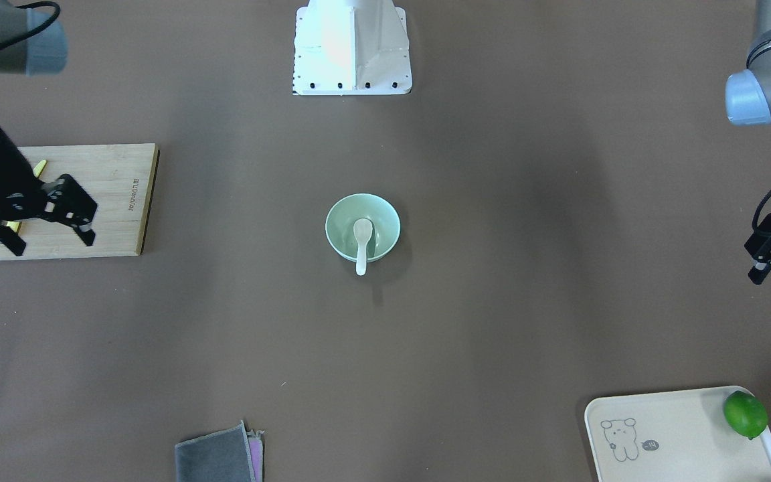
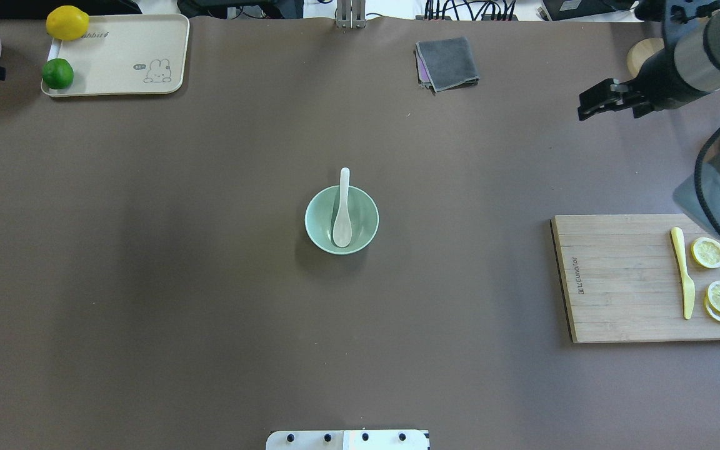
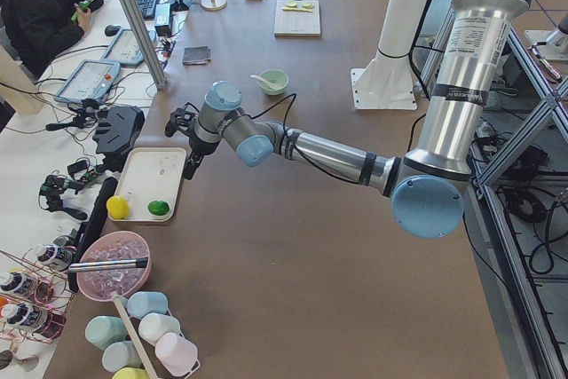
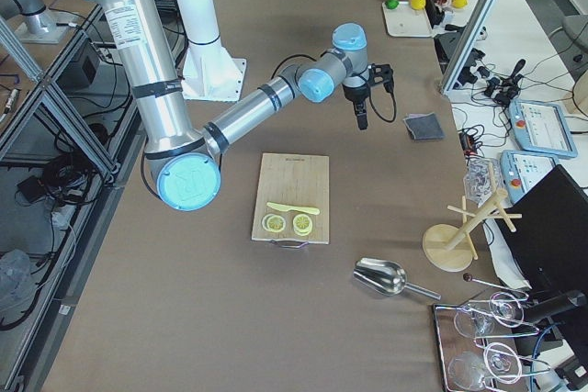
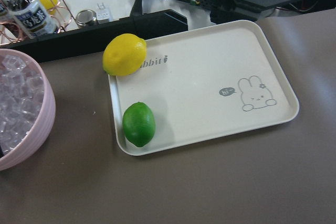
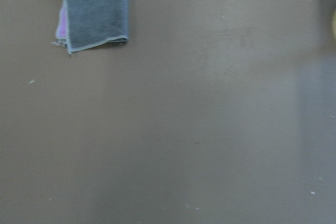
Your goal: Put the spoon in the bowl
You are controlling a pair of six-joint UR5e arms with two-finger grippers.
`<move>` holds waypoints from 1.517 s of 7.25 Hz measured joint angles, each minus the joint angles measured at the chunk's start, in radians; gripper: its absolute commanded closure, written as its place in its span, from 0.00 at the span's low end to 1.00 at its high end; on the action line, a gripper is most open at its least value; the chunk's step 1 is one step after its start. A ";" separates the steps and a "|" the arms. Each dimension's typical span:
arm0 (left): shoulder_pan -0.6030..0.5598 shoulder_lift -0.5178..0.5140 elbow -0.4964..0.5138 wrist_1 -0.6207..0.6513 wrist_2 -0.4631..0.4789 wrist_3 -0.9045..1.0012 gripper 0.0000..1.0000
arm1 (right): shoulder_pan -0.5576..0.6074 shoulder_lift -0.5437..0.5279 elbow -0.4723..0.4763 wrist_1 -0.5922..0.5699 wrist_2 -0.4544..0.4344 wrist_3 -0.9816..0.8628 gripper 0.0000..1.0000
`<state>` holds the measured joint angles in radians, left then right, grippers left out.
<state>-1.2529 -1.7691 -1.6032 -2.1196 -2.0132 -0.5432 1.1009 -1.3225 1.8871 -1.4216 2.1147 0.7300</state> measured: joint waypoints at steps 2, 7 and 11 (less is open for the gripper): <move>-0.011 0.025 0.011 0.012 0.000 0.043 0.02 | 0.125 -0.072 -0.025 -0.009 0.083 -0.096 0.00; -0.224 0.146 0.021 0.190 -0.154 0.385 0.02 | 0.421 -0.234 -0.254 -0.130 0.209 -0.792 0.00; -0.243 0.194 0.012 0.183 -0.242 0.295 0.02 | 0.448 -0.281 -0.271 -0.171 0.223 -0.745 0.00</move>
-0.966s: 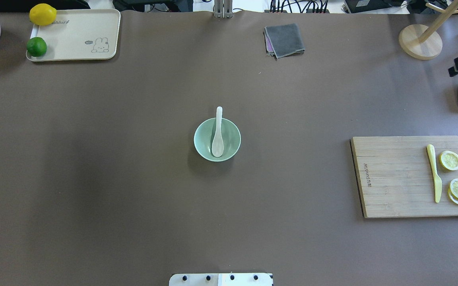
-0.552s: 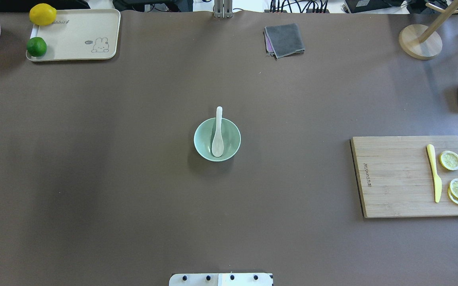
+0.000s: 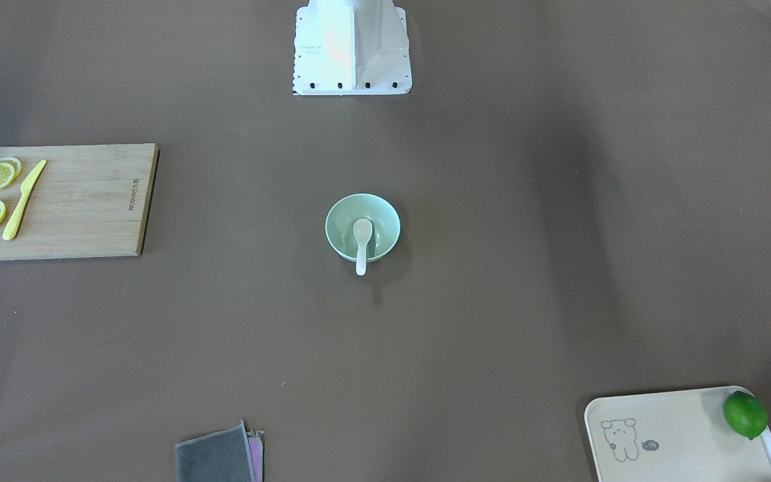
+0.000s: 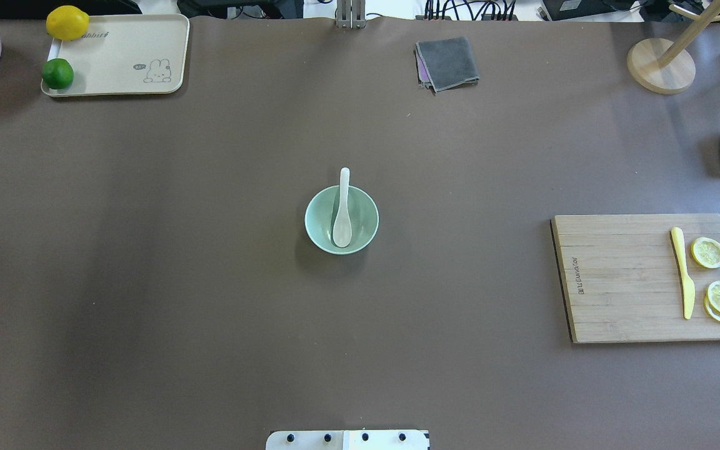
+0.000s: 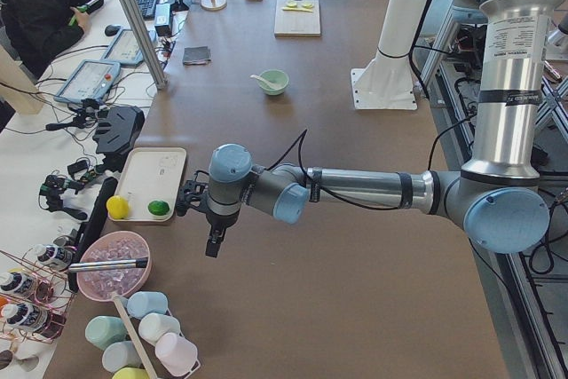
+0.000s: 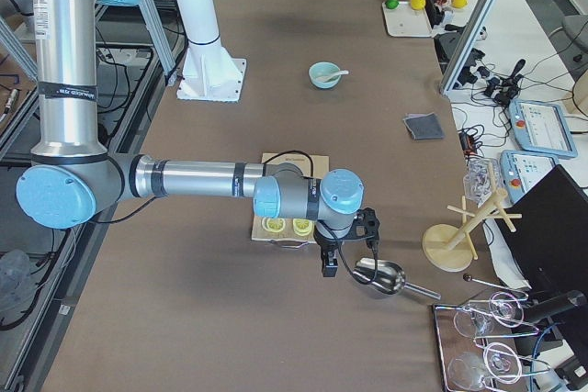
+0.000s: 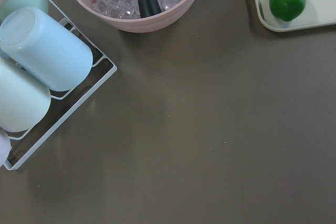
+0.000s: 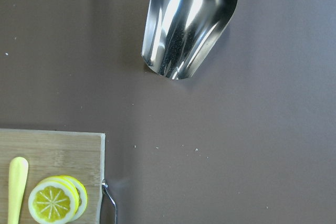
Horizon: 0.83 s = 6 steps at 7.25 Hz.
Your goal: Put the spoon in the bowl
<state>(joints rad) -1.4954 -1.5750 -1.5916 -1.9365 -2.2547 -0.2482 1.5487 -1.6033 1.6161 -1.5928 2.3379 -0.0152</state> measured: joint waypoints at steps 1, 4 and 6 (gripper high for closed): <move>-0.006 0.002 -0.009 0.005 -0.038 -0.004 0.02 | 0.000 0.001 0.000 -0.002 0.003 0.025 0.00; -0.030 0.027 -0.046 0.009 -0.091 -0.006 0.02 | -0.001 -0.004 0.001 0.000 0.011 0.041 0.00; -0.034 0.064 -0.080 0.010 -0.092 -0.007 0.02 | 0.000 -0.007 0.002 0.001 0.012 0.042 0.00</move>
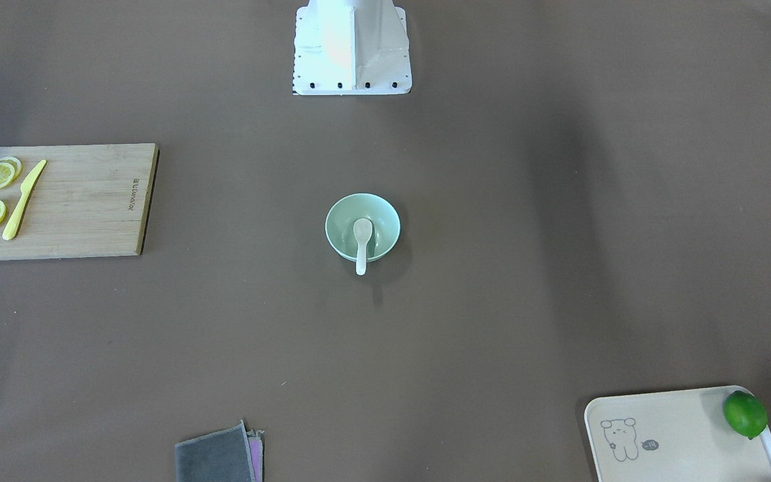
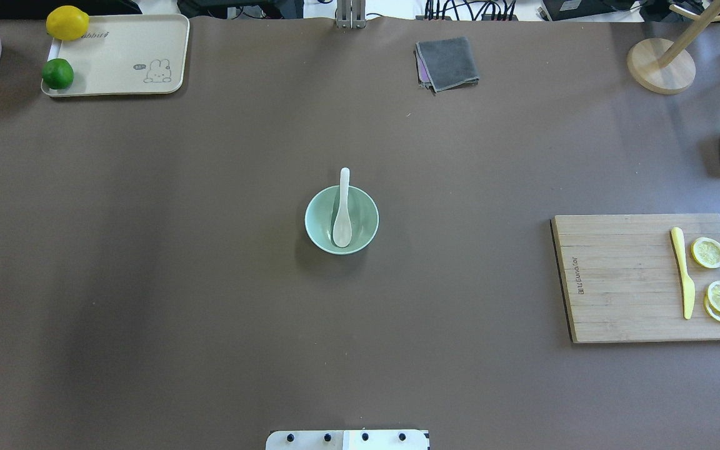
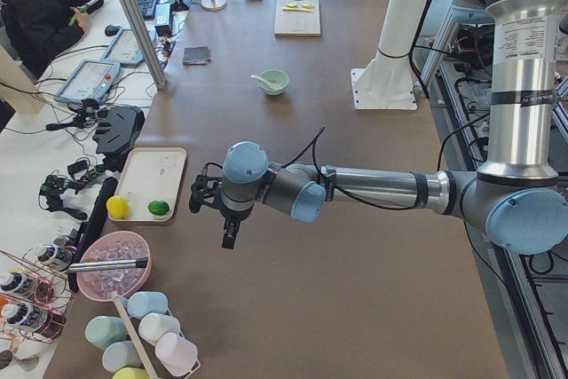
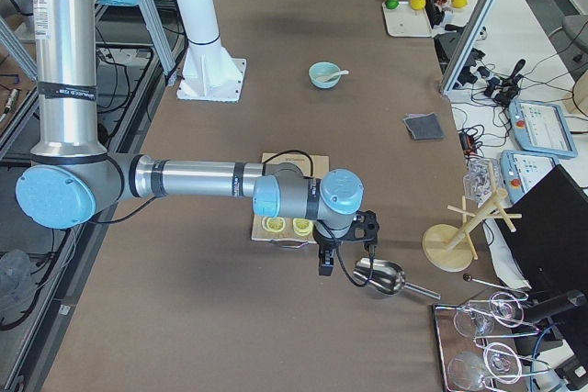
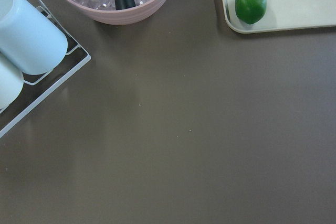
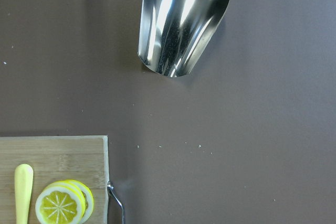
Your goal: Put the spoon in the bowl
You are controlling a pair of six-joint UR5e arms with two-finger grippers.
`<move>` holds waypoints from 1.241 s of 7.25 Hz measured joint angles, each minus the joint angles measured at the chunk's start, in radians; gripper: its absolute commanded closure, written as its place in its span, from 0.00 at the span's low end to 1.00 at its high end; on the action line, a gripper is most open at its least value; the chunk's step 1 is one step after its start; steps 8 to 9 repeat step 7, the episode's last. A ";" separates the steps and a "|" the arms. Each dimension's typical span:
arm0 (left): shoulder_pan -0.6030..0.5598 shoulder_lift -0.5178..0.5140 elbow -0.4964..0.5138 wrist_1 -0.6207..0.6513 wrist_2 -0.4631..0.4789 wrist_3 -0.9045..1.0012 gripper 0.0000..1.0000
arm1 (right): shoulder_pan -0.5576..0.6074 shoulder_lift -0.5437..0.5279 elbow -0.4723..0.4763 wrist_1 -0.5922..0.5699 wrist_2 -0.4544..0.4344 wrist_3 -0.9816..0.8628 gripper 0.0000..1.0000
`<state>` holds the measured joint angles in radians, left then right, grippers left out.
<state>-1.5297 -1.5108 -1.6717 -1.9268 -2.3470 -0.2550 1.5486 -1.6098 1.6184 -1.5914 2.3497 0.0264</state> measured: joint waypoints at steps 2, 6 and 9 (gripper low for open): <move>0.001 0.008 -0.003 0.000 0.001 -0.001 0.02 | 0.000 -0.001 0.002 0.001 -0.001 0.001 0.00; 0.003 0.010 0.003 0.000 0.004 -0.001 0.02 | 0.000 0.006 0.003 0.001 -0.002 0.000 0.00; 0.002 0.011 0.004 0.000 0.004 -0.001 0.02 | 0.000 0.006 0.003 0.001 -0.003 0.000 0.00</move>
